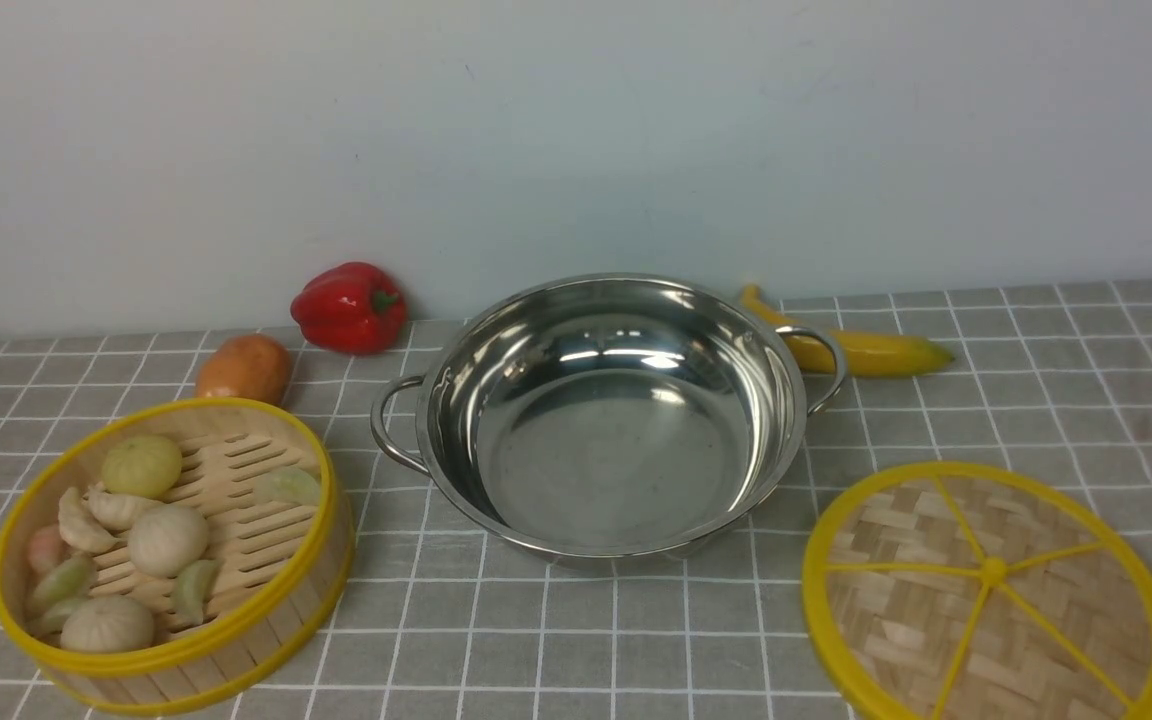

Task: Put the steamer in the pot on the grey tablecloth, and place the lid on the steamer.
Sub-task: 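Grasp the rim of the steamer basket holding the buns with the left gripper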

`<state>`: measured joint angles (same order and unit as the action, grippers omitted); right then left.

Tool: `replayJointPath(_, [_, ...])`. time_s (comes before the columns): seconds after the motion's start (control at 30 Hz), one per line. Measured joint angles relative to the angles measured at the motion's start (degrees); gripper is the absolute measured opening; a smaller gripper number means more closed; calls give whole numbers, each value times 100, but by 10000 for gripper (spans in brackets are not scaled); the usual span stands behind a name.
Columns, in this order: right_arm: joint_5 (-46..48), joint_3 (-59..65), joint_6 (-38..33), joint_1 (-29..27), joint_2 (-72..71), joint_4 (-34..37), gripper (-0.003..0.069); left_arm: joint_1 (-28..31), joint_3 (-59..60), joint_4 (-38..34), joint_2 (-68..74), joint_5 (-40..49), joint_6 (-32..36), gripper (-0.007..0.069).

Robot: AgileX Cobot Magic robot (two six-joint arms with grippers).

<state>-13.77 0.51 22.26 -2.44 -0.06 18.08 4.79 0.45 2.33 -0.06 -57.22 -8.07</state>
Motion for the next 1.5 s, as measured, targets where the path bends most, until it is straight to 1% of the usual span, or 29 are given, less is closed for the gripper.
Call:
replayJointPath(0.3, [24,0,0,0,0,-8,243,0,0,0,0,-514,0,243])
replayJointPath(0.4, [24,0,0,0,0,-8,243,0,0,0,0,-864,0,243])
replayJointPath(0.53, [65,0,0,0,0,-8,243,0,-5,0,0,-1102,0,243])
replayJointPath(0.8, [180,0,0,0,0,-8,243,0,-258,18,-3,-1147,0,243])
replayJointPath(1.0, [216,0,0,0,0,-8,243,0,-629,78,-21,-684,0,243])
replayJointPath(1.03, [216,0,0,0,0,-8,243,0,-677,98,-21,-526,0,243])
replayJointPath(1.07, [216,0,0,0,0,-8,243,0,-804,116,-23,-148,0,243])
replayJointPath(1.13, [216,0,0,0,0,-8,243,0,-1116,103,-27,863,0,243])
replayJointPath(1.17, [216,0,0,0,0,-8,243,0,-1148,104,-27,865,0,243])
replayJointPath(1.2, [216,0,0,0,0,-8,243,0,-1395,56,-27,1815,0,243])
replayJointPath(1.27, [222,0,0,0,0,-8,243,0,-1799,-66,-34,3295,0,243])
replayJointPath(1.33, [269,0,0,0,0,-13,243,0,-2091,-151,-27,4385,0,243])
replayJointPath(1.37, [289,0,0,0,0,-13,243,0,-2126,-160,-20,4513,0,243])
replayJointPath(1.4, [418,0,0,0,0,-13,243,0,-2496,-173,117,5672,5,243])
replayJointPath(1.43, [485,0,0,0,0,-15,243,0,-2639,-157,254,6070,5,243])
replayJointPath(1.47, [504,0,0,0,0,-15,243,0,-2673,-156,286,6169,5,243])
replayJointPath(1.5, [582,0,0,0,0,-15,243,0,-2812,-129,422,6537,-2,243])
